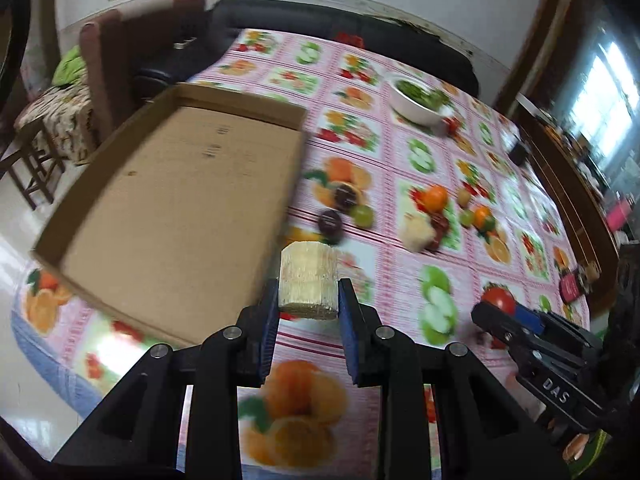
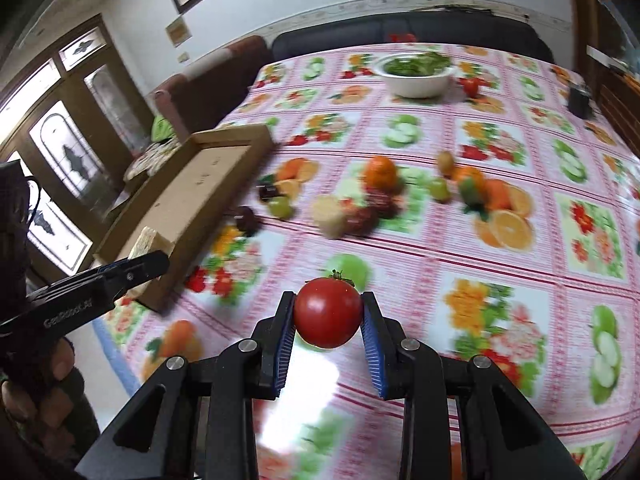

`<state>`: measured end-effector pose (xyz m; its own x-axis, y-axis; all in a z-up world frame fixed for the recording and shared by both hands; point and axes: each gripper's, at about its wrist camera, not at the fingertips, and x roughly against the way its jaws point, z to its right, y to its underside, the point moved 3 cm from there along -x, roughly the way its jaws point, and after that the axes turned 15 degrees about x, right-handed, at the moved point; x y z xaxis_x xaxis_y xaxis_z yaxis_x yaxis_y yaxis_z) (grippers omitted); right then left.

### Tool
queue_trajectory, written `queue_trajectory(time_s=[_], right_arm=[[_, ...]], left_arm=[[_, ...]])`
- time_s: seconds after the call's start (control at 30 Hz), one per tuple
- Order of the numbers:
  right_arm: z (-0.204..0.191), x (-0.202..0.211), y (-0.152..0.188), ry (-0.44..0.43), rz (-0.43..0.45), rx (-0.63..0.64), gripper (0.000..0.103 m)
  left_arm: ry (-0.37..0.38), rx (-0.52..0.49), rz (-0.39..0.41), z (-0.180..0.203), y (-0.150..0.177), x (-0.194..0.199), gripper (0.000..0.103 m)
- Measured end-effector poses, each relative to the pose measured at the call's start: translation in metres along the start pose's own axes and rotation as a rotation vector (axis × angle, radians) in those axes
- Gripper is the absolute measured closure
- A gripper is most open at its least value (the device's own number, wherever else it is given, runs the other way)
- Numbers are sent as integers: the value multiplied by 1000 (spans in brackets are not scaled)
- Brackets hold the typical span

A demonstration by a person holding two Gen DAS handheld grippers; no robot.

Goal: Organize fruits
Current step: 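Carry the tomato and cake piece over the cardboard box and open both grippers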

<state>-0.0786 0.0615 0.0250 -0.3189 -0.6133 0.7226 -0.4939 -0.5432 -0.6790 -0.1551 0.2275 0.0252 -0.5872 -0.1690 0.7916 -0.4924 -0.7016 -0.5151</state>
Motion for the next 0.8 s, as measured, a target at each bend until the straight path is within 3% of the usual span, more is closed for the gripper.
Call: queue_trajectory(time_s=[0.37,0.6,0.8], right_arm=[[-97,-40,-56,-170,9,145,71],[-151,-80,-92,-257,-10,215,71],[-178,-120,-97,-271,-79,275,71]], left_arm=[[-116,144,85,-91,-49,8,78],[-148,185,69,-122,-60,-6,78],[-164,192,31,-134,-61,-21,78]])
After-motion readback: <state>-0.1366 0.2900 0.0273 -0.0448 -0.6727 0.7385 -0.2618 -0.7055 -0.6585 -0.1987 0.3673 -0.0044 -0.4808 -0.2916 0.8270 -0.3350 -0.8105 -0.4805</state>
